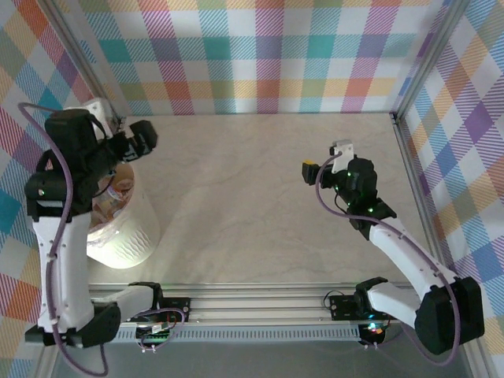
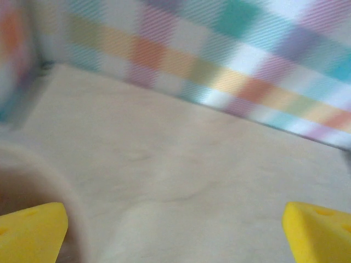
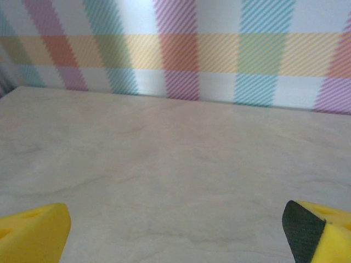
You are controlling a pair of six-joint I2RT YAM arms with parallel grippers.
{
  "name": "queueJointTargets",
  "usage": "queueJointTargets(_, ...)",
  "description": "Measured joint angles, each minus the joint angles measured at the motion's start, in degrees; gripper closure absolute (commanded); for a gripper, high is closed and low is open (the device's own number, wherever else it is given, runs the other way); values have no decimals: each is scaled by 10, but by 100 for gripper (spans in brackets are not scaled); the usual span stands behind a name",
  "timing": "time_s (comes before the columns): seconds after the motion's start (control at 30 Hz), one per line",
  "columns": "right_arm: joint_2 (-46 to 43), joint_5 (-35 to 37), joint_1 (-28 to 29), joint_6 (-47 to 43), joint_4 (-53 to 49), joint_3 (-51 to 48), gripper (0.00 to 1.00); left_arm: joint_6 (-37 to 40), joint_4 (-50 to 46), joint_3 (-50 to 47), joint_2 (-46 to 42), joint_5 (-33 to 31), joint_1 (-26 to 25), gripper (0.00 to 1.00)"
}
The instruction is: Put the plastic bottles in the bin
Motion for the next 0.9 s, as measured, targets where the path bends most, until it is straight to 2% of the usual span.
queueJointTargets(0.07, -14, 37, -2, -10, 11, -20, 0, -3, 84, -54, -16, 37, -54, 0)
queueJointTargets(0.17, -20, 94, -16, -19, 33, -57, 0, 4, 203, -137, -5, 56, -130, 0)
queueJointTargets(0.27, -13, 133, -53, -17, 55, -101, 0, 16, 312, -233, 28, 49, -168, 0)
queueJointTargets(0.4, 40, 165, -107, -4, 86, -141, 0, 33, 409, -350, 78, 15, -175, 0)
queueJointTargets(0.5, 103, 168, -122, -7, 115, -151, 0, 53, 454, -406, 103, -21, -175, 0)
queueJointTargets(0.73, 229, 73, -148, -20, 220, -151, 0, 106, 588, -549, 107, -121, -174, 0)
queueJointTargets(0.9, 260, 4, -162, -28, 325, -174, 0, 128, 622, -654, 69, -170, -153, 0)
